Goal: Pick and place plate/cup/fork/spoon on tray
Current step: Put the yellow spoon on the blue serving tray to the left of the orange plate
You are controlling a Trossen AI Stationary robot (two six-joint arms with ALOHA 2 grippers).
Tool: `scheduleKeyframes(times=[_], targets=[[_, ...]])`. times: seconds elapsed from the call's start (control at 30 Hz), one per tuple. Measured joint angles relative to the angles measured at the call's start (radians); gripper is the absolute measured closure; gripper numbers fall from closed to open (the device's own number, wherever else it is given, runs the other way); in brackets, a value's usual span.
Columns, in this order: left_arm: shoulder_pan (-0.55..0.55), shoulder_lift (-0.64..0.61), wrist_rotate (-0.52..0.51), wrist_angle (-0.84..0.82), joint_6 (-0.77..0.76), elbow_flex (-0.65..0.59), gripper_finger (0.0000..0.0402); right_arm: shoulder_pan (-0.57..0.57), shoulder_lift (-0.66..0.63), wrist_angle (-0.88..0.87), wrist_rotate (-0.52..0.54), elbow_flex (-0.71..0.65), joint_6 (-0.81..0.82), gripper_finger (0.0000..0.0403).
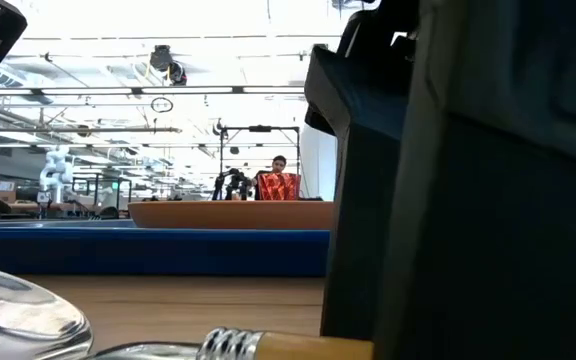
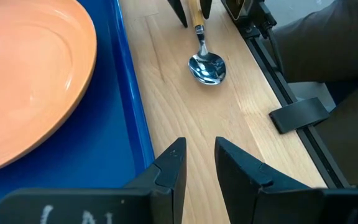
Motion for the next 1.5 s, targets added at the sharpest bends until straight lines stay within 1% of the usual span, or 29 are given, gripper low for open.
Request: scheduleKeyframes(times=[0.13, 0.33, 0.4, 0.77, 0.87, 1.1, 1.33, 1.43, 1.5], targets=[[0.000, 0.000, 0.000, 0.000, 0.000, 0.000, 0.0314, 0.000, 0.000, -0.006, 0.003, 0.000, -0.029, 0.0292], [0.000, 0.000, 0.000, 0.000, 0.000, 0.000, 0.0314, -0.001, 0.001, -0.023, 0.007, 0.000, -0.036, 0.0364], [0.000, 0.000, 0.000, 0.000, 0.000, 0.000, 0.0314, -0.001, 0.001, -0.025, 0.007, 0.000, -0.045, 0.0375], [0.000, 0.000, 0.000, 0.000, -0.001, 0.000, 0.0314, 0.000, 0.002, -0.020, 0.039, -0.001, -0.112, 0.0375], [0.000, 0.000, 0.000, 0.000, -0.001, 0.000, 0.0314, 0.006, -0.001, -0.016, 0.062, -0.002, -0.135, 0.0375], [0.000, 0.000, 0.000, 0.000, -0.002, 0.000, 0.0314, 0.019, -0.019, -0.008, 0.175, -0.007, -0.164, 0.0375], [0.000, 0.000, 0.000, 0.001, -0.003, 0.000, 0.0314, 0.030, -0.114, 0.053, 0.274, -0.005, -0.173, 0.0375], [-0.001, 0.000, 0.000, 0.005, 0.013, 0.000, 0.0314, 0.037, -0.148, 0.093, 0.336, -0.005, -0.199, 0.0375], [-0.001, 0.000, -0.005, 0.025, 0.043, 0.000, 0.0314, 0.040, -0.174, 0.100, 0.402, -0.005, -0.214, 0.0375]])
